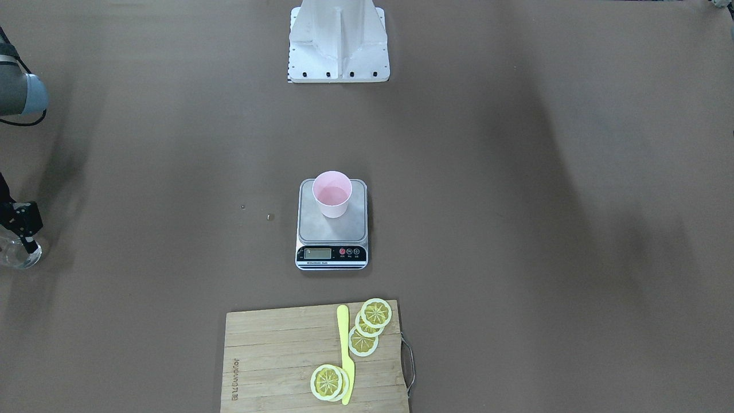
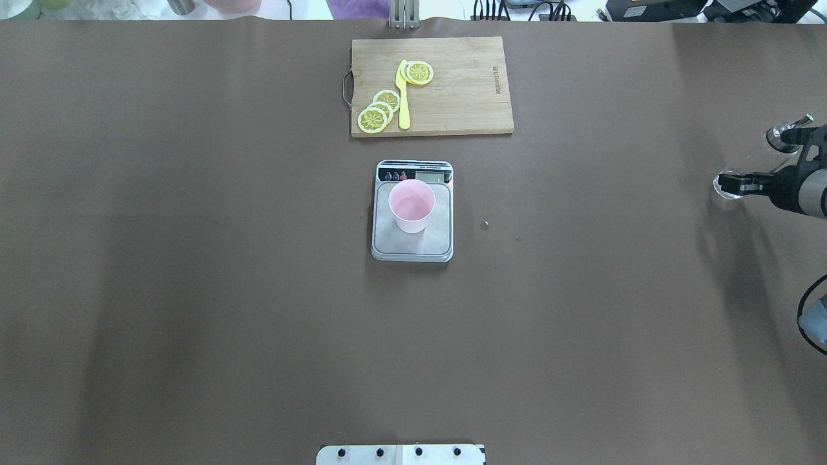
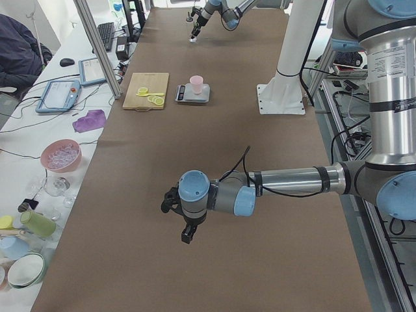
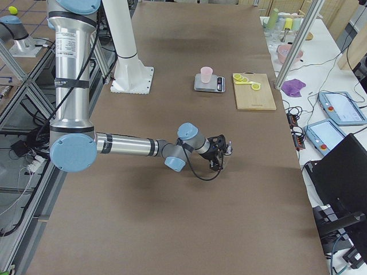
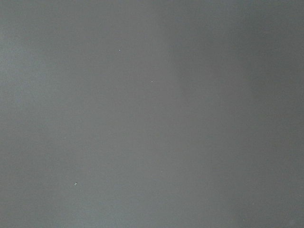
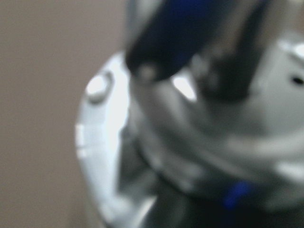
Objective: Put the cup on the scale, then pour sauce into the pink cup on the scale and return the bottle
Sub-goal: 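Lower the sauce bottle onto the table with the right gripper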
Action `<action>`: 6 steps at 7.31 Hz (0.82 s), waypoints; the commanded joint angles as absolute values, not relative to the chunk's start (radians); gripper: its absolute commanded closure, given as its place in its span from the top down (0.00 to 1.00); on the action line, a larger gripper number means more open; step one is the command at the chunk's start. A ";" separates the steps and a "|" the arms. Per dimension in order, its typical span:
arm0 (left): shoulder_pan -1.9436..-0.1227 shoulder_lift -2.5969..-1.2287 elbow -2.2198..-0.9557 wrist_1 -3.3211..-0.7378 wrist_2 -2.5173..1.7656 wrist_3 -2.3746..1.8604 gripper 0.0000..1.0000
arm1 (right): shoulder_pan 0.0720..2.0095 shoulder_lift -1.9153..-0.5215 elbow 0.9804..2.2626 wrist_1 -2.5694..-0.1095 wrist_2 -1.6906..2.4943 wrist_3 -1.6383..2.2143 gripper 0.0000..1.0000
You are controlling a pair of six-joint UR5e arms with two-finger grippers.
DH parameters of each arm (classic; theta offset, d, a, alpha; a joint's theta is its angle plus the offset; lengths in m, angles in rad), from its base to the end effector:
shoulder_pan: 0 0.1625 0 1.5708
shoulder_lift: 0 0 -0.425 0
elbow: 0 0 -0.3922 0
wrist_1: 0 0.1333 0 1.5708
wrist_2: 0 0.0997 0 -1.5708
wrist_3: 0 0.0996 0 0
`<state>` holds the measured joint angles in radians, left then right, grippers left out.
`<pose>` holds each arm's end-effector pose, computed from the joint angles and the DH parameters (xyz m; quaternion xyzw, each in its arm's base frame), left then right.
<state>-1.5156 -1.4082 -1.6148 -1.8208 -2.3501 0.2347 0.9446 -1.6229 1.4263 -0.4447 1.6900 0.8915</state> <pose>-0.0396 -0.4316 0.6855 0.0945 0.3721 0.1580 0.9098 -0.1954 -0.4774 0.6428 0.2880 -0.3465 0.0916 0.8880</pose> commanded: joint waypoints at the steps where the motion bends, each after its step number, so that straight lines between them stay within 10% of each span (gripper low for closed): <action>1: -1.516 -1.408 -1.615 -1.821 -2.350 0.235 0.98 | 0.928 -1.623 1.425 -0.446 1.663 0.891 0.00; 6: -1.516 -1.408 -1.614 -1.822 -2.350 0.235 0.98 | 0.923 -1.623 1.424 -0.446 1.649 0.891 0.00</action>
<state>-1.5156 -1.4082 -1.6138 -1.8222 -2.3501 0.2347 0.9249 -1.6230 1.4237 -0.4464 1.6549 0.8913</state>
